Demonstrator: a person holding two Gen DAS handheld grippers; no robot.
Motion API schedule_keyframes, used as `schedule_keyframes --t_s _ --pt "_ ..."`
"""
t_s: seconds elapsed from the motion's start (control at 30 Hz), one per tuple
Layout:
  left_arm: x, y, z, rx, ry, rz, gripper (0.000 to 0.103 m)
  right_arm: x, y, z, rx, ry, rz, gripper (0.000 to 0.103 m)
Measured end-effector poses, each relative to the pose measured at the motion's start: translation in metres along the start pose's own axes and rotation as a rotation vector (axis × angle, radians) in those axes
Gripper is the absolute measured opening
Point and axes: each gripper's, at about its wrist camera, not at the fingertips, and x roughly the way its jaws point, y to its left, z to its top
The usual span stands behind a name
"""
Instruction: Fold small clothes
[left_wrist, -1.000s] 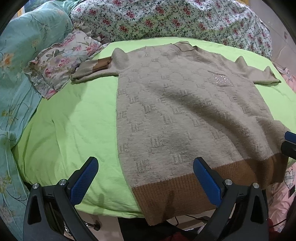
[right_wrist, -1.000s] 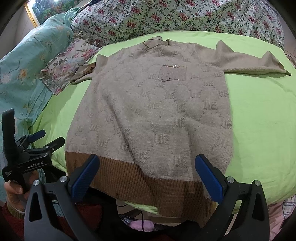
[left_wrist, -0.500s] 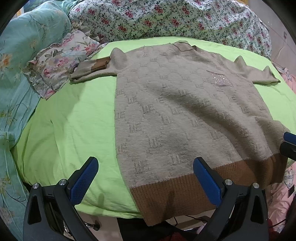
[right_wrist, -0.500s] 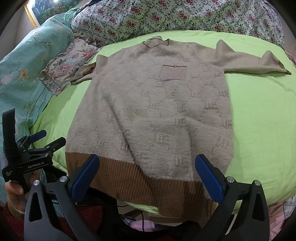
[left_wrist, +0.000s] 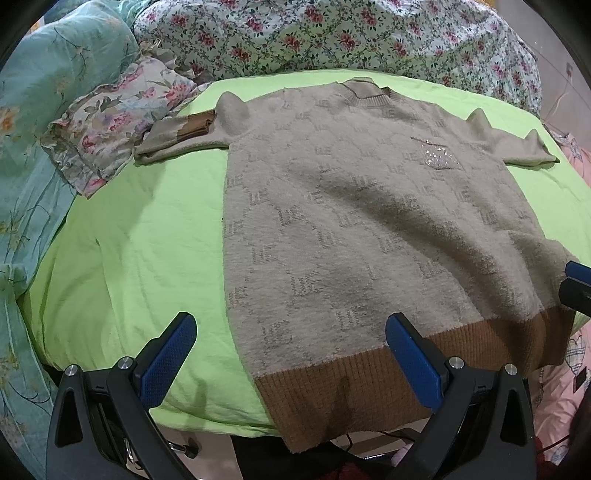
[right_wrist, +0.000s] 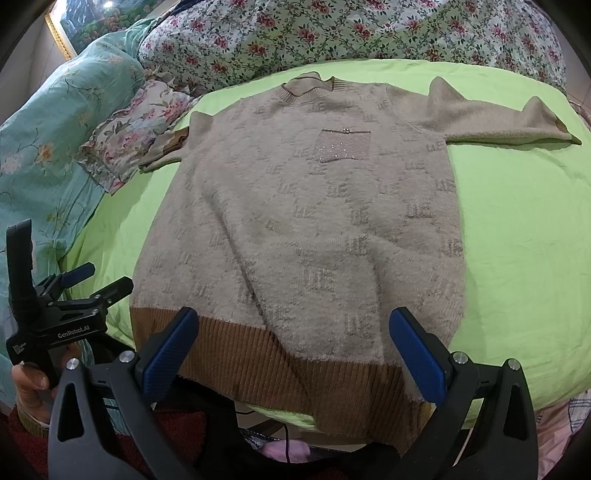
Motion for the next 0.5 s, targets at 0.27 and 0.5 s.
schedule_keyframes --t_s 0.27,0.5 --pt "0.007 0.0 0.005 0.003 0.051 -0.022 0.102 0.004 -0.003 0.001 0.014 -0.008 0.014 0.103" --pt "0.012 -0.003 0.011 0.003 0.036 -0.052 0.102 0.002 -0.008 0.003 0.029 -0.017 0.02 0.103"
